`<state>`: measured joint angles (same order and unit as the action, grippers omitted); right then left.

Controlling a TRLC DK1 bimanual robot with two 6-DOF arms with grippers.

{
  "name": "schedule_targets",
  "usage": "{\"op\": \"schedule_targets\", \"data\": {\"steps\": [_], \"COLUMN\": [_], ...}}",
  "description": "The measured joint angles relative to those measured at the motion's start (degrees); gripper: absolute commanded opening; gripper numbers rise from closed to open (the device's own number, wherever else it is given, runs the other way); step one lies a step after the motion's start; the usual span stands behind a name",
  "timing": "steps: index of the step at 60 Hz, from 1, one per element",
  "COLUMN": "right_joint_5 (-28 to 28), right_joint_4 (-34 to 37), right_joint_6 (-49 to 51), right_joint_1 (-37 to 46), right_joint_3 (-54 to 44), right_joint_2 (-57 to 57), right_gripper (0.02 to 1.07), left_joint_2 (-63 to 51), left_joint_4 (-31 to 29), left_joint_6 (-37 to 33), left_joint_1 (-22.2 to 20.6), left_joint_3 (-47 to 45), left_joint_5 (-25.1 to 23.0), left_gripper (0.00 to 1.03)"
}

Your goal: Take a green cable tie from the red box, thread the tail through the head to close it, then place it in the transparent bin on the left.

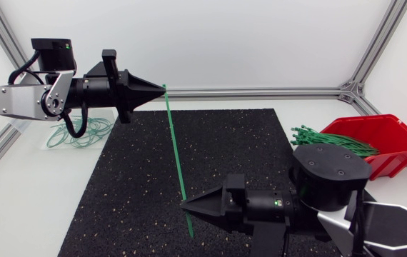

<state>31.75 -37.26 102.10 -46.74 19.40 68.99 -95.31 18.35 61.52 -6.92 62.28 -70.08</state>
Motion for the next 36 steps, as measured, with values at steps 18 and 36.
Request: {"op": "schedule_targets", "data": {"steps": [18,36], "right_joint_5": [0.0,-0.7], "right_joint_4": [0.2,3.0], "right_joint_6": [0.0,0.0], "right_joint_1": [0.0,0.1], "right_joint_3": [0.0,-0.1], "right_joint_2": [-1.0,-1.6], "right_gripper": [0.22,0.07], "left_joint_2": [0.0,0.0], "left_joint_4": [0.0,0.4], "left_joint_6": [0.0,0.0], "left_joint_1": [0.0,0.0], "left_joint_3": [0.0,0.0], "left_joint_5": [0.0,-0.2], "left_gripper": [0.04,0.04]}}
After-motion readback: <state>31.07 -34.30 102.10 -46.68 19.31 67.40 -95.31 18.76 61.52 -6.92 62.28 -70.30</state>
